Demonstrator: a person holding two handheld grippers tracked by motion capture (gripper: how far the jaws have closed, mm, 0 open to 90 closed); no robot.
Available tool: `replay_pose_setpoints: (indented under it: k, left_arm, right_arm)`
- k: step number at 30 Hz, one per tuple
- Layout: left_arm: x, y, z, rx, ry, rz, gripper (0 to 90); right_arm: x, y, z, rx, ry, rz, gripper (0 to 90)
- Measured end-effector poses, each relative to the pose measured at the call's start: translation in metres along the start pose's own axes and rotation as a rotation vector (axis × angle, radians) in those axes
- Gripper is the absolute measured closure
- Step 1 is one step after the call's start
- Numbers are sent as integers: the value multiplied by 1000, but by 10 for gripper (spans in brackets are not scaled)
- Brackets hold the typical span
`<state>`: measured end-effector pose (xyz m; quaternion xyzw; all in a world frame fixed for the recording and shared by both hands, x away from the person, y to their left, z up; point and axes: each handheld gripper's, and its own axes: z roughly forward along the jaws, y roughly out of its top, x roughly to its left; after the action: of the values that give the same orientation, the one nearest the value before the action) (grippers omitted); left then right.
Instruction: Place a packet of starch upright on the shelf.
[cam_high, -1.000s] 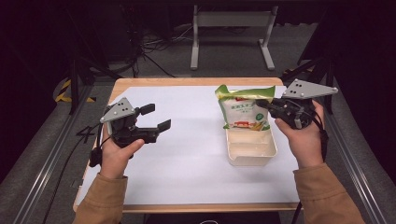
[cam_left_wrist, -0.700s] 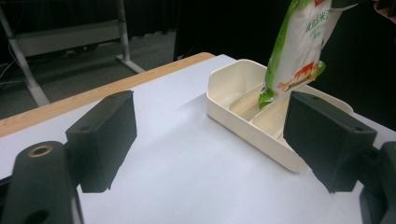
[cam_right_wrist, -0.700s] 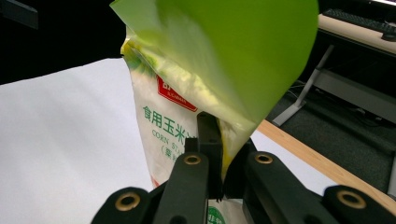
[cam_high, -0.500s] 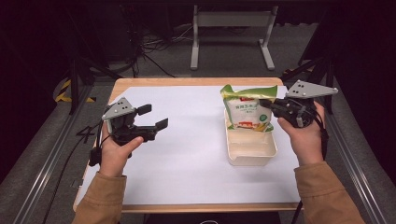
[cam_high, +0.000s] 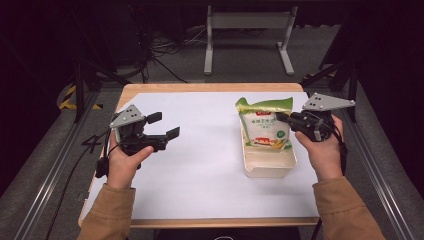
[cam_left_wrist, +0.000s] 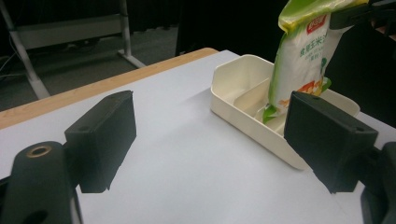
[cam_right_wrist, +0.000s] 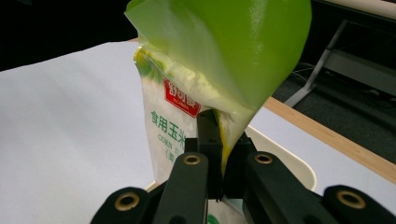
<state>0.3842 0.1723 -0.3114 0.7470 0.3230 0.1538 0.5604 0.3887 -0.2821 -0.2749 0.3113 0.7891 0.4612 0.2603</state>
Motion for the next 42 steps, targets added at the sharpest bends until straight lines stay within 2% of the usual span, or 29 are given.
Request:
replay_pose_setpoints:
  k: [7, 16, 21, 29, 34, 42]
  left_arm:
    - [1, -1, 1, 3, 1, -6, 175]
    - [2, -2, 1, 10, 2, -3, 171]
    - [2, -2, 1, 12, 2, -3, 171]
    - [3, -3, 1, 11, 1, -7, 171]
    - [4, -3, 0, 12, 3, -8, 171]
    - [5, -4, 0, 13, 6, -8, 171]
  right_arm:
    - [0, -10, 7, 3, 21, 10, 883]
    - [0, -23, 10, -26, 62, 30, 882]
    - [-1, -30, 13, -49, 81, 56, 882]
    - [-2, -36, 11, -72, 72, 73, 882]
    - [-4, -41, 8, -88, 68, 101, 882]
    - [-6, -45, 5, -81, 47, 156, 884]
